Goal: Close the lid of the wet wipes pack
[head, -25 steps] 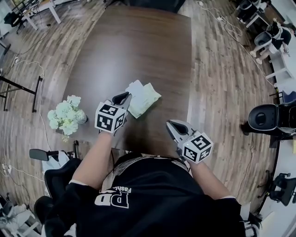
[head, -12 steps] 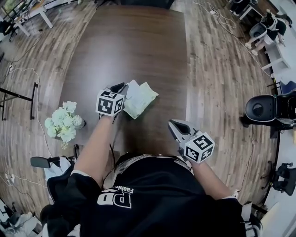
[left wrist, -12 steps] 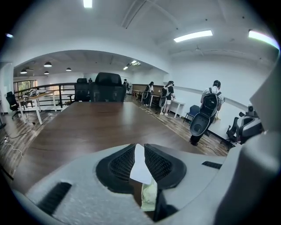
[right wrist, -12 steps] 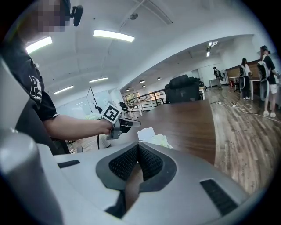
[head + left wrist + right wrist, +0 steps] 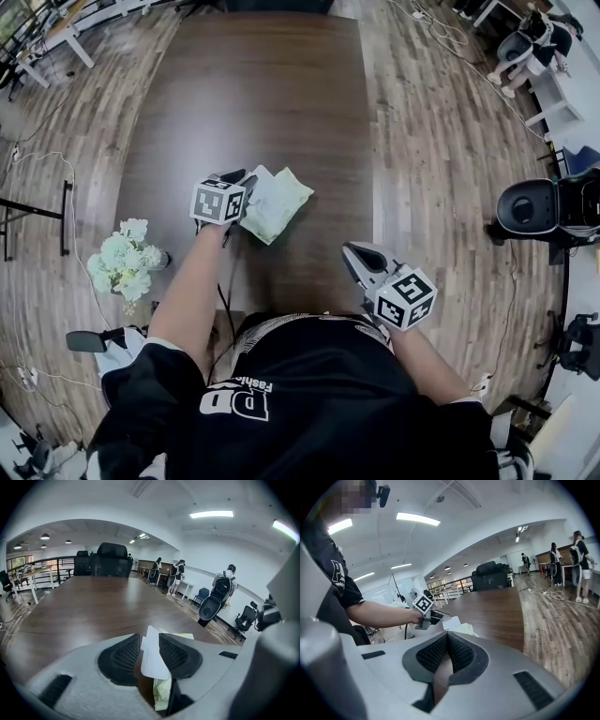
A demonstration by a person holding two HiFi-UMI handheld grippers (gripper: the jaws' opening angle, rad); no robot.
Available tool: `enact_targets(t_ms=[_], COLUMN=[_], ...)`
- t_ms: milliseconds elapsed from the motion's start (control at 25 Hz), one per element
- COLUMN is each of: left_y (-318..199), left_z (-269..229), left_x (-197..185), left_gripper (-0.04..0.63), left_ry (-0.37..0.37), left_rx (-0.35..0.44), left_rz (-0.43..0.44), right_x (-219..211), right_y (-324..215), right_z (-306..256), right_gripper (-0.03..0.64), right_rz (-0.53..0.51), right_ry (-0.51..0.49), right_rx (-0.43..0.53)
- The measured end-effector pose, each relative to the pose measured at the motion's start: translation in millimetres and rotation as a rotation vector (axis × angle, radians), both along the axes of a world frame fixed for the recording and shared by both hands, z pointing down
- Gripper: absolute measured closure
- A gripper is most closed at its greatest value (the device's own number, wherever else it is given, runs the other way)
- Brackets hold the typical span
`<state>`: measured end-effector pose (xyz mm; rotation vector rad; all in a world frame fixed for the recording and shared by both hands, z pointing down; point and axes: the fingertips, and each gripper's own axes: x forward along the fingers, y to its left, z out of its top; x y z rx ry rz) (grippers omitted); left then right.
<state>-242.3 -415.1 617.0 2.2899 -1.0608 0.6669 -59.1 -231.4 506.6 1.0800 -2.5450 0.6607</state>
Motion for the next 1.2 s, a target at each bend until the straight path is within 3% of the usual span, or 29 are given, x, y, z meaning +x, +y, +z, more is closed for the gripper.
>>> enact_targets(t_ms=[240,1200], left_y=[0.1,26.2], left_z=[13.6,-24.0], left_x=[0.3,39.3], left_gripper=[0.469,0.472], left_ry=[0.016,-0.052], left_rx=[-0.049,0.036], left_rz=[-0.022,0.032], right_x=[4.1,16.2], right_y=[0.9,5.8], right_z=[2.9,-1.3], right_gripper=[0.617,0.617], right_rz=[0.003,-0.101], right_ry=[-0.001,-0.045], right_rx=[-0.002,0.007])
